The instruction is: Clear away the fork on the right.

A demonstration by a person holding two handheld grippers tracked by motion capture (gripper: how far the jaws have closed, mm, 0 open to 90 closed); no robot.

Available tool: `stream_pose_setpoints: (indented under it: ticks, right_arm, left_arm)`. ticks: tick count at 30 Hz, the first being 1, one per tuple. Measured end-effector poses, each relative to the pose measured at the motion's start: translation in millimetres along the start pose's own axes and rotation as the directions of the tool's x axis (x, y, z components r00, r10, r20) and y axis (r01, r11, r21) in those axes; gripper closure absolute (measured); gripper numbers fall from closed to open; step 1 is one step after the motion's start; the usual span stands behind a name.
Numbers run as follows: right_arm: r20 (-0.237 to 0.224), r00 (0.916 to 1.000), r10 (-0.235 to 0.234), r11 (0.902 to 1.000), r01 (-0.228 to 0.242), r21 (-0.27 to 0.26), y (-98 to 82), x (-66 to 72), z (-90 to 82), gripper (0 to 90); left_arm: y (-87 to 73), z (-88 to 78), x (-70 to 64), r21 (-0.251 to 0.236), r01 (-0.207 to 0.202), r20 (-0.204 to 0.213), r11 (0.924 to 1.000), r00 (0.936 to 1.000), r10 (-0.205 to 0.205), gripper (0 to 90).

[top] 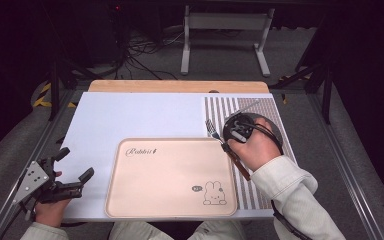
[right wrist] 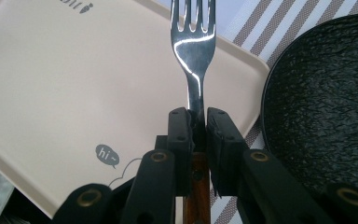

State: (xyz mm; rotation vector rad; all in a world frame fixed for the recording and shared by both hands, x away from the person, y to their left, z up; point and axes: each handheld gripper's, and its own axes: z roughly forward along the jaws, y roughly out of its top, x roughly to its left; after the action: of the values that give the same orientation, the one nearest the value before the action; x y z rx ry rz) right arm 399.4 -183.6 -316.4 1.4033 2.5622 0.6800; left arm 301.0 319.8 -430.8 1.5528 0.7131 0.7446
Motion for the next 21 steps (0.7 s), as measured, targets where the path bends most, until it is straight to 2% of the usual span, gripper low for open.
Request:
stream_pose_setpoints:
  ticks: [11,21]
  right_arm:
    - [-0.021,0.9994,0.026,0.9997,-0.026,0.001,-2.8,4.4,21.0,80.7]
    - [-0.046,0.9981,0.041,0.9988,-0.04,0.028,-7.4,10.7,47.5,80.7]
  left_arm:
    - [0.1,0.0,-0.1,-0.001,-0.002,0.001,1.0,1.0,0.002,0.1]
    - [0.1,-0.3,0.2,-0.004,-0.002,-0.001,1.0,1.0,0.002,0.1]
